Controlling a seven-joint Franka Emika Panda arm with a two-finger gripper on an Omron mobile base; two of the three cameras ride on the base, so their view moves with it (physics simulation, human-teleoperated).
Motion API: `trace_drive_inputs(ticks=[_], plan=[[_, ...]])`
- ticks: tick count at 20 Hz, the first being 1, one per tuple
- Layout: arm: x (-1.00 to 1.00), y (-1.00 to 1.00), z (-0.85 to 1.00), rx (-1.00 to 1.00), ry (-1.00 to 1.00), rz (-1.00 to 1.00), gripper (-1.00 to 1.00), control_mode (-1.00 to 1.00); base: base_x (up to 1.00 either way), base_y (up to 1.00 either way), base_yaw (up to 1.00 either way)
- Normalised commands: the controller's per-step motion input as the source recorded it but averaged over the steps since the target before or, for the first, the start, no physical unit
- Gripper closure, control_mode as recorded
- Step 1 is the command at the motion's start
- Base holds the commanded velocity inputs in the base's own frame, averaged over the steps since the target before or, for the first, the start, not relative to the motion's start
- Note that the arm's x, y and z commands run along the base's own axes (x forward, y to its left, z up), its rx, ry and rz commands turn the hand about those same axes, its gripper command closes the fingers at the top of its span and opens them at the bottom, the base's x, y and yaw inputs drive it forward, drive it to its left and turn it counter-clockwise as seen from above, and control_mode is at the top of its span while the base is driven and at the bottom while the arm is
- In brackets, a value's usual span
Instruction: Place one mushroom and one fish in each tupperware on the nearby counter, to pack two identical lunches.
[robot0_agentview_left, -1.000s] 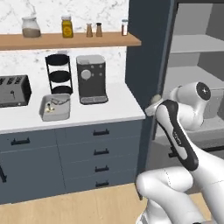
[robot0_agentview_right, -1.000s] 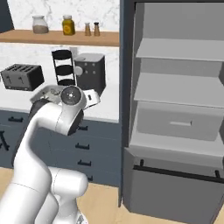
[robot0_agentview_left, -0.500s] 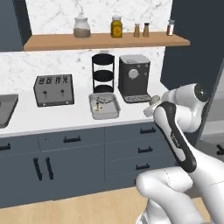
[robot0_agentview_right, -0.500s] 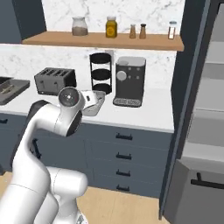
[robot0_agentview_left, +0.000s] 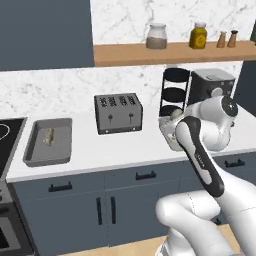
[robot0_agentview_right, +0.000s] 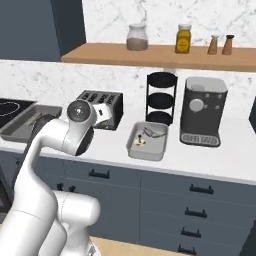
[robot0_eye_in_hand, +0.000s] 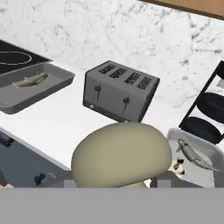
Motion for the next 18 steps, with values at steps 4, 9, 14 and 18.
trace_drive_inputs(ticks=[4,9,14,18], plan=[[0.00,0.00,0.00,0.00,0.00,0.00,1.00,1.00,0.71,1.00,-0.08],[0.00,0.00,0.00,0.00,0.00,0.00,1.00,1.00,0.47,1.00,-0.22],[0.12,0.20,-0.13,-0.03,0.00,-0.04,1.00,-1.00,0.37,0.80,-0.18],[0.72,1.00,-0.95,-0.21,0.14,-0.20,1.00,-1.00,0.00,0.00,0.00]])
